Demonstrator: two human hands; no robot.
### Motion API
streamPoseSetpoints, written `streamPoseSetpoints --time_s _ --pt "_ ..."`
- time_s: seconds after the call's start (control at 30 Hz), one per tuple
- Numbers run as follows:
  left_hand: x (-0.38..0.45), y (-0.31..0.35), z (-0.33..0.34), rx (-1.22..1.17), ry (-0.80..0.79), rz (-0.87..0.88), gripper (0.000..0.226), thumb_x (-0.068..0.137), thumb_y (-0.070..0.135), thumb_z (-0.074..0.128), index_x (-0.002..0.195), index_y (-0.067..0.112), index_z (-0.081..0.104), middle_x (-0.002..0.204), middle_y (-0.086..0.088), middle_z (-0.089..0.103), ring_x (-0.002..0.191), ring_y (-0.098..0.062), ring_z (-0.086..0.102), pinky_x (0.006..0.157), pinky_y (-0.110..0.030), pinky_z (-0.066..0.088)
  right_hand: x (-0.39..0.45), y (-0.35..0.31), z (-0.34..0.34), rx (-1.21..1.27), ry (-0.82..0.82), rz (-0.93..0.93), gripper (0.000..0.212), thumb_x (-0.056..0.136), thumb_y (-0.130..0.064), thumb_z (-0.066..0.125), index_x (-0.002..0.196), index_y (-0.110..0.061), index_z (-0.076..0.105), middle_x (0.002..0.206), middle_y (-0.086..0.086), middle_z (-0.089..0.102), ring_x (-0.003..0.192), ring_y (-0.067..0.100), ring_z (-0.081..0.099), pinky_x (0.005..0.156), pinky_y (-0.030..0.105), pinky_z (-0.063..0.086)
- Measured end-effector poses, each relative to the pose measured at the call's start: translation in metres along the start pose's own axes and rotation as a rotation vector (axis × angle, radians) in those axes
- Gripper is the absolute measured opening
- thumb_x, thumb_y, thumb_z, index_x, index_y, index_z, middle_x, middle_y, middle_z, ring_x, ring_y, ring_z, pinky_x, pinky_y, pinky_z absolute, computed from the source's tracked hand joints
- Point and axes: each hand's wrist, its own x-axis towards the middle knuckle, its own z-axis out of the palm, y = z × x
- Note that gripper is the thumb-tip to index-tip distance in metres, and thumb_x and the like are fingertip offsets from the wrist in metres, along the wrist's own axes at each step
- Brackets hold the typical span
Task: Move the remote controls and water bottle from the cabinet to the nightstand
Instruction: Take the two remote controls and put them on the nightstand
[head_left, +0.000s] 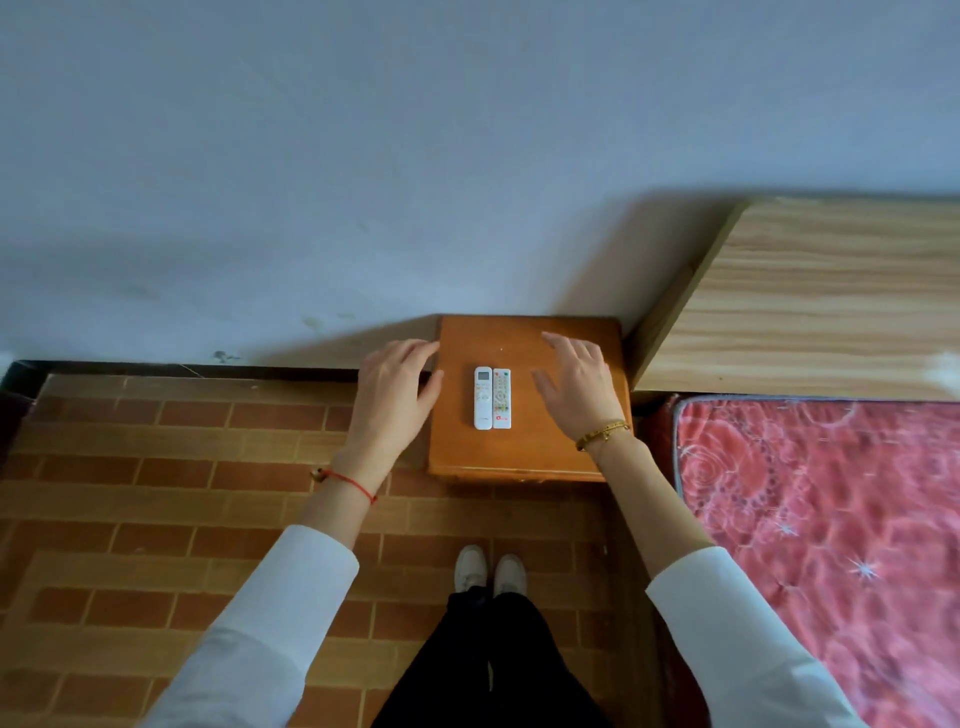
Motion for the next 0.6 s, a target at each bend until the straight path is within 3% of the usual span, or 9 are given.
streamPoseSetpoints --time_s 0.37,0.6 --pt "-0.065 0.002 -0.077 -0.032 0.105 -0.011 0.040 0.093 0.022 0.060 0.131 0.011 0.060 0.130 -0.007 0.064 0.121 -0.024 0.060 0.102 -0.048 0.049 -0.068 -0.036 -0.052 0.016 0.061 -0.065 0.050 0.093 -0.030 0.053 0.139 -0.016 0.040 0.139 0.007 0.050 0.134 0.026 0.036 0.110 0.041 0.033" --pt "-0.093 0.004 -0.098 -0.045 0.134 -0.037 0.039 0.093 0.022 0.062 0.131 0.012 0.060 0.130 -0.005 0.065 0.122 -0.024 0.060 0.107 -0.047 0.044 -0.093 -0.046 -0.059 0.044 0.070 -0.094 0.050 0.092 -0.032 0.054 0.138 -0.016 0.042 0.138 0.007 0.051 0.132 0.026 0.038 0.109 0.044 0.036"
